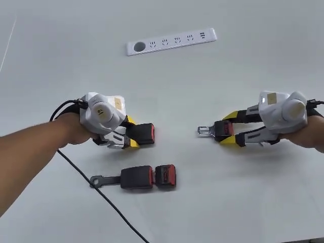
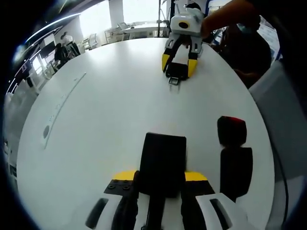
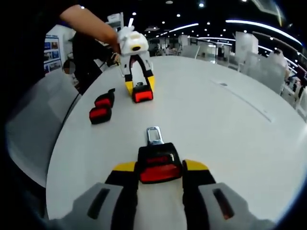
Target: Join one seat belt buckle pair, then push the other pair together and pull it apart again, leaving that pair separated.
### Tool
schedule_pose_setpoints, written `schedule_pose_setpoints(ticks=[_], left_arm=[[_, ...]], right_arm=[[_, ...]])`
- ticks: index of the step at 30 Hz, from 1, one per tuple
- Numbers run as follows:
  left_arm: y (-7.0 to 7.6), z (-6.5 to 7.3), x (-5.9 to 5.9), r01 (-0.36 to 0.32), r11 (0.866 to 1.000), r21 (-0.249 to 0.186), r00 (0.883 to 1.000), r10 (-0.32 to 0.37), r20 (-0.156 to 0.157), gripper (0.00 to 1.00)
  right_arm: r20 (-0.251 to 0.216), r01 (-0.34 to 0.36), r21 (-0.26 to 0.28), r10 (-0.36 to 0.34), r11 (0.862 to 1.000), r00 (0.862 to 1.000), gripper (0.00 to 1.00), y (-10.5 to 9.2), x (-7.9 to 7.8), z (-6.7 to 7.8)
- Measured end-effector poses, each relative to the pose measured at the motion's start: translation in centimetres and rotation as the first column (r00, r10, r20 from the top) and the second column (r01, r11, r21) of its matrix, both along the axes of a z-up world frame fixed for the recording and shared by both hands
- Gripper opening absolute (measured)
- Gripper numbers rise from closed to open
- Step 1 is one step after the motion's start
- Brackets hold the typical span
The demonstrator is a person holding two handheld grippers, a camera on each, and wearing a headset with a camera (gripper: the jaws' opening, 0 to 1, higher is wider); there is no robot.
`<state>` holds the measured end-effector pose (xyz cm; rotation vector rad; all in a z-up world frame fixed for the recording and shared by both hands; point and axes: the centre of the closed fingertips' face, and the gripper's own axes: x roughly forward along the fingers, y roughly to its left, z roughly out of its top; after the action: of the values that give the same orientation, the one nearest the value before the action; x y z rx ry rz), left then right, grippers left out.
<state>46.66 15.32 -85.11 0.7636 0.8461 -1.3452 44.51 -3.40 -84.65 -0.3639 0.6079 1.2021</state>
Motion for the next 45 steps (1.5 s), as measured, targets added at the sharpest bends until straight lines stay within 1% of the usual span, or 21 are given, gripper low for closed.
schedule_pose_setpoints(ticks=[7,8,11,14,15,18,20,23,24,26,27,33,34,36,38,41,45], left_arm=[[0.0,0.0,-0.1,0.005,1.000,0.002,1.000,-0.005,0.001,0.35],[0.0,0.0,-0.1,0.005,1.000,0.002,1.000,-0.005,0.001,0.35],[0.0,0.0,0.0,0.013,1.000,0.003,1.000,-0.013,0.003,0.35],[0.0,0.0,0.0,0.015,1.000,0.005,1.000,-0.015,0.003,0.35],[0.0,0.0,0.0,0.016,1.000,0.006,1.000,-0.016,0.002,0.35],[0.0,0.0,0.0,0.020,1.000,0.010,1.000,-0.020,0.001,0.35],[0.0,0.0,0.0,0.020,1.000,0.009,1.000,-0.020,0.001,0.35],[0.0,0.0,0.0,0.025,1.000,0.014,1.000,-0.025,0.001,0.35],[0.0,0.0,0.0,0.027,1.000,0.016,1.000,-0.027,0.001,0.35],[0.0,-0.1,0.0,0.031,0.999,0.020,1.000,-0.031,0.003,0.35],[0.0,-0.1,0.0,0.032,0.999,0.021,0.999,-0.032,0.002,0.35],[0.0,0.0,0.0,0.046,0.999,0.027,0.999,-0.046,0.004,0.35],[0.0,0.0,0.0,0.049,0.998,0.027,0.999,-0.049,0.004,0.35],[-0.1,0.0,0.0,0.051,0.998,0.027,0.999,-0.051,0.004,0.35],[-0.1,0.0,0.0,0.056,0.998,0.030,0.998,-0.056,0.004,0.35],[-0.1,0.1,-0.1,0.062,0.998,0.034,0.998,-0.062,0.007,0.35],[-0.2,0.1,-0.1,0.060,0.997,0.038,0.998,-0.060,0.006,0.35]], right_arm=[[0.007,-0.015,0.016,0.015,1.000,1.000,0.35,2.2,-0.2,0.0],[0.019,-0.026,0.023,0.026,0.999,1.000,0.35,2.6,-0.2,0.2],[0.008,-0.019,0.033,0.018,0.999,1.000,0.35,3.4,-0.2,0.1],[0.013,-0.018,0.047,0.017,0.999,1.000,0.35,4.5,-0.2,0.2],[0.008,-0.015,0.053,0.014,0.998,1.000,0.35,4.9,-0.3,0.2],[0.013,-0.022,0.061,0.021,0.998,1.000,0.35,6.0,-0.4,0.3],[0.007,-0.022,0.065,0.022,0.998,1.000,0.35,6.6,-0.4,0.3],[0.007,-0.028,0.074,0.028,0.997,1.000,0.35,7.7,-0.2,0.4],[0.008,-0.026,0.072,0.026,0.997,1.000,0.35,7.7,-0.1,0.4],[0.002,-0.025,0.083,0.025,0.996,1.000,0.35,8.4,0.0,0.5],[0.007,-0.024,0.092,0.023,0.995,1.000,0.35,8.8,0.3,0.4],[0.010,-0.036,0.088,0.036,0.995,0.999,0.35,10.1,0.6,0.2],[0.022,-0.047,0.075,0.045,0.996,0.999,0.35,10.0,0.7,0.1],[0.015,-0.046,0.077,0.045,0.996,0.999,0.35,10.0,0.7,0.0],[0.023,-0.058,0.051,0.057,0.997,0.998,0.35,10.0,0.7,-0.1],[0.025,-0.049,0.045,0.048,0.998,0.999,0.35,10.4,1.1,-0.3],[0.012,-0.044,0.042,0.043,0.998,0.999,0.35,11.5,1.2,-0.4]])
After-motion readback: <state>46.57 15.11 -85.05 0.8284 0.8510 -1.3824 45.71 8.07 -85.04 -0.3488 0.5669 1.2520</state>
